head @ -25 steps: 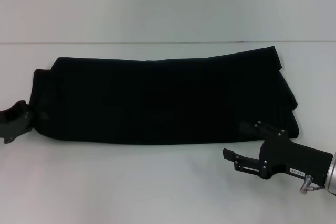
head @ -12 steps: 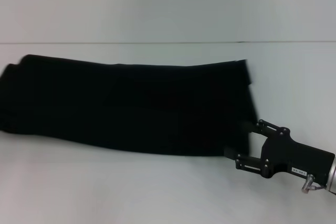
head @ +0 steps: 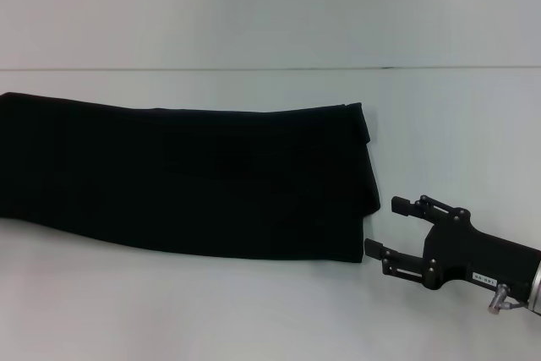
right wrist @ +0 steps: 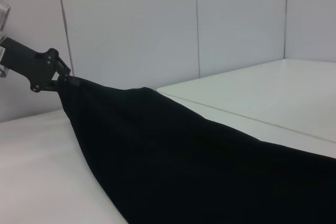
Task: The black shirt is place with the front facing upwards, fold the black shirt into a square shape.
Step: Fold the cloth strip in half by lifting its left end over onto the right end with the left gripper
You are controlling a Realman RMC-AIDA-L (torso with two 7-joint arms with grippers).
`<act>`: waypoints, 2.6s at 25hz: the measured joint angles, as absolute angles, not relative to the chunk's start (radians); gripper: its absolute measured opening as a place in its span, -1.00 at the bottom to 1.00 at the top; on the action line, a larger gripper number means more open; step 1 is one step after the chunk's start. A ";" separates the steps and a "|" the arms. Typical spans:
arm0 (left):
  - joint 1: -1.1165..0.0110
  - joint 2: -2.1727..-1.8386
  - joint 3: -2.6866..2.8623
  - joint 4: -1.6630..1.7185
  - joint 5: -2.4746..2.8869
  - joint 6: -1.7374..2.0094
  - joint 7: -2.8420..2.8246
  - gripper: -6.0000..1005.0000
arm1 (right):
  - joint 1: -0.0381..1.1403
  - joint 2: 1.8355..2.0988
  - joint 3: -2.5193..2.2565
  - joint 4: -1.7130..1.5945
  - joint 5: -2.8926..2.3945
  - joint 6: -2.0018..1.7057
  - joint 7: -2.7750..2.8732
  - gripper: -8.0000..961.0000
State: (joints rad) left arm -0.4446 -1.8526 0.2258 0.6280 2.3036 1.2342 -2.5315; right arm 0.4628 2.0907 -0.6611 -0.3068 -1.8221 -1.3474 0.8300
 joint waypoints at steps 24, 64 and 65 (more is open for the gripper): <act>-0.905 -2.048 0.448 0.528 2.089 1.310 -2.394 -0.79 | 0.439 2.088 -0.623 -0.307 -1.822 -1.341 0.843 0.78; -0.785 -2.164 0.600 0.282 1.986 1.358 -2.120 -0.71 | 0.727 2.098 -0.608 -0.201 -1.606 -0.920 0.857 0.78; -0.782 -2.165 0.601 0.280 1.988 1.347 -2.120 -0.71 | 0.725 2.097 -0.609 -0.201 -1.595 -0.920 0.857 0.78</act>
State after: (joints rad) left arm -0.7821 -2.1645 0.6014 0.2800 1.9881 1.3474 -2.1198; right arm 0.7248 2.0971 -0.6085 -0.2014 -1.5946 -0.9198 0.8574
